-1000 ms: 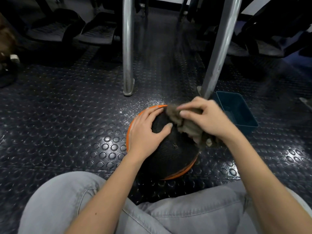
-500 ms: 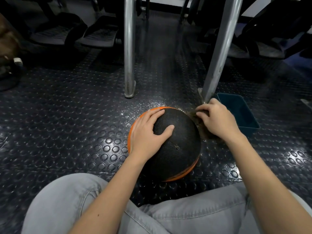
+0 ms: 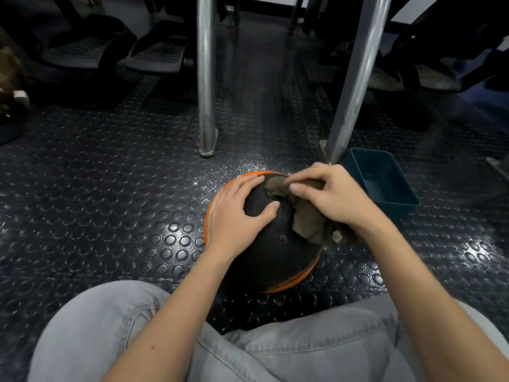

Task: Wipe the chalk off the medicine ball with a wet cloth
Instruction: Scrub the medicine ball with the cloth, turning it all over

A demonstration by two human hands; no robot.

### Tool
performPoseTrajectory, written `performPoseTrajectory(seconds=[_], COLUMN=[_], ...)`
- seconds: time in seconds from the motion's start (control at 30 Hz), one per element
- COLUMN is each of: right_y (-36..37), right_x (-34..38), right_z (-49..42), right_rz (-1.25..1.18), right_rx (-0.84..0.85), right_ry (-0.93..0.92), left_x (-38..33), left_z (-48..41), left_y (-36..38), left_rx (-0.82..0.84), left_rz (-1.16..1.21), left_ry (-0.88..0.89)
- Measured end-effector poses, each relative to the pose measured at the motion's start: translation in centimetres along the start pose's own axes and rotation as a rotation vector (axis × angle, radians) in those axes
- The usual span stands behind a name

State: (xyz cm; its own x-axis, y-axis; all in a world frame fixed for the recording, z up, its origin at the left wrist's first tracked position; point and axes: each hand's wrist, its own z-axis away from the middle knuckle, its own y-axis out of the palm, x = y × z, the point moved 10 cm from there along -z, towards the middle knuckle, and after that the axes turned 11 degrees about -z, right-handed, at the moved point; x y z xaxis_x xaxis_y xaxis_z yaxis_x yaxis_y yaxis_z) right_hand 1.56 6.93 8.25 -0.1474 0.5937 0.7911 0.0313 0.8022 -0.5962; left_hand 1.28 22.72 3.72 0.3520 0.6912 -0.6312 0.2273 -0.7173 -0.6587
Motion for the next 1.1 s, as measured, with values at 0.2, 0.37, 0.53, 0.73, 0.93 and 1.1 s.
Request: performPoseTrajectory(seconds=[0.2,0.37,0.53,0.73,0.93,1.1], right_y=[-2.7,0.7,-1.6,-2.7,1.1,-2.5], right_x=[-4.7,0.5,-4.7,-4.8,0.2,-4.4], right_z=[-0.1,0.0,-1.0,-0.8,-1.2,-1.2], right_rz=[0.327,-0.097,0.197,0.103,0.229,0.394], right_rx=[-0.177,0.064,-0.077,-0.107,0.070,-0.055], right_ry=[0.251,-0.037,0.169,0.162,-0.068,0.209], left_x=[-0.2,-0.1,1.0,1.4,-0.2,-1.8], left_z=[0.2,0.2,-0.5,0.4,0.7,1.0], left_y=[0.3,0.1,2.0,2.7,2.5,3.4], left_rx=[0.017,0.007,0.331,0.584,0.514,0.524], left_rz=[0.016,-0.001,0.192,0.208,0.092,0.109], left_ry=[-0.004,0.004,-0.102,-0.011,0.028,0.076])
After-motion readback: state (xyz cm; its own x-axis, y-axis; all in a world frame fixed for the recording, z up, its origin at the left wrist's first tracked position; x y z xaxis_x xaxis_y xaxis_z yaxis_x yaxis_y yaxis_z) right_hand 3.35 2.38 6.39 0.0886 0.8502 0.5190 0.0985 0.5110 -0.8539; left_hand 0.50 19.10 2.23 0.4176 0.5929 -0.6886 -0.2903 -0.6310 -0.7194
